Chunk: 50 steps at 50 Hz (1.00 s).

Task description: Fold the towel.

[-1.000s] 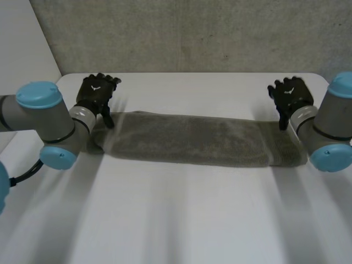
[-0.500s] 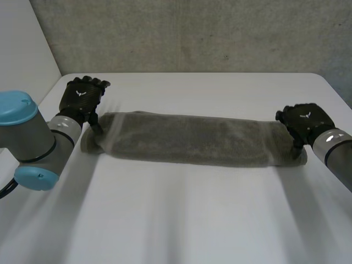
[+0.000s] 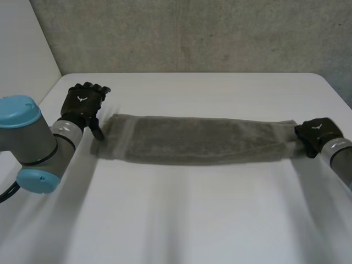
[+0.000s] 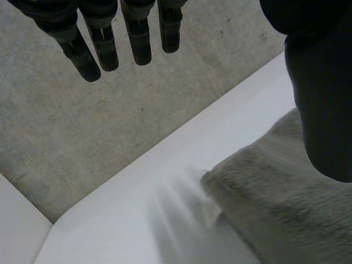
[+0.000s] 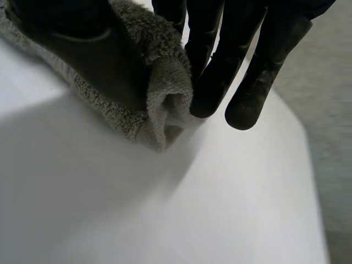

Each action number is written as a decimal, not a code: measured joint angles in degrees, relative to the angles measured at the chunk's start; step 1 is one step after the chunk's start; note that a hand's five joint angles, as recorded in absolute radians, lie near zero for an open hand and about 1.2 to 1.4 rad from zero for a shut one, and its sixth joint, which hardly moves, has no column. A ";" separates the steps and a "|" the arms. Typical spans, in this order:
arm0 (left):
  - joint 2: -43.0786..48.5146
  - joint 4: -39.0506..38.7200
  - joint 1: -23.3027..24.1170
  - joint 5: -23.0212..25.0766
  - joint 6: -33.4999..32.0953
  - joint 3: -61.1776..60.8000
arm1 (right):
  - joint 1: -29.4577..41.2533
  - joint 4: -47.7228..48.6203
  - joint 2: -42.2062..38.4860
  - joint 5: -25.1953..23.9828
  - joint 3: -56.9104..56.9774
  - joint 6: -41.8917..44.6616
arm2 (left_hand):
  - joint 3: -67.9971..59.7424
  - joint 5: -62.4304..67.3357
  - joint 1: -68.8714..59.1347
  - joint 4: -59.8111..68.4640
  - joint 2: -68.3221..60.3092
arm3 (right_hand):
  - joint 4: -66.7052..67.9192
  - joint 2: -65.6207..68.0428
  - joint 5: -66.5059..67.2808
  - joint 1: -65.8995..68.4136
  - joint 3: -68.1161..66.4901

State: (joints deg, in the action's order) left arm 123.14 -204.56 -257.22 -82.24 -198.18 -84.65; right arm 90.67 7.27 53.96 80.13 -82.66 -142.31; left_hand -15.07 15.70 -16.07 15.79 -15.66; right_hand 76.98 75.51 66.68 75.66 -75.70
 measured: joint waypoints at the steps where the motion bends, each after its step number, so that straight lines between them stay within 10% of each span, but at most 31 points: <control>1: -0.09 0.03 -0.03 -0.01 0.05 0.00 | -0.59 0.45 0.86 0.31 -0.05 0.03 | 0.00 0.01 0.00 0.00 0.00 | 0.00 0.00 0.00 0.00 0.00; 18: -1.96 0.31 0.15 -0.13 0.31 0.07 | -8.79 -5.52 2.24 3.49 10.23 16.73 | 0.00 0.00 0.00 0.00 0.00 | 0.01 0.00 0.00 0.29 -0.28; 30: -4.62 0.20 2.11 -0.28 0.47 0.55 | 17.99 -1.89 3.75 4.05 19.90 14.77 | 0.00 0.00 0.01 0.00 0.00 | 0.16 0.00 0.00 0.40 -1.18; 43: -4.87 0.22 5.87 -0.61 0.51 0.03 | 42.33 7.15 -11.97 -1.76 19.88 21.66 | 0.00 0.00 0.01 0.00 0.00 | -0.54 -0.11 -0.39 0.26 -0.76; 50: -4.18 0.22 6.61 -0.65 0.41 -0.03 | 42.60 7.14 -13.43 -2.15 19.39 22.35 | 0.00 0.00 0.01 -0.01 0.00 | -56.97 -56.94 -58.69 -55.89 55.14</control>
State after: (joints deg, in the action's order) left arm 118.97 -204.35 -250.61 -82.89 -197.77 -84.67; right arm 133.27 14.41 40.53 77.98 -63.26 -119.96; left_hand -15.07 15.70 -16.06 15.78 -15.67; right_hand 20.01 18.57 7.98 19.77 -20.56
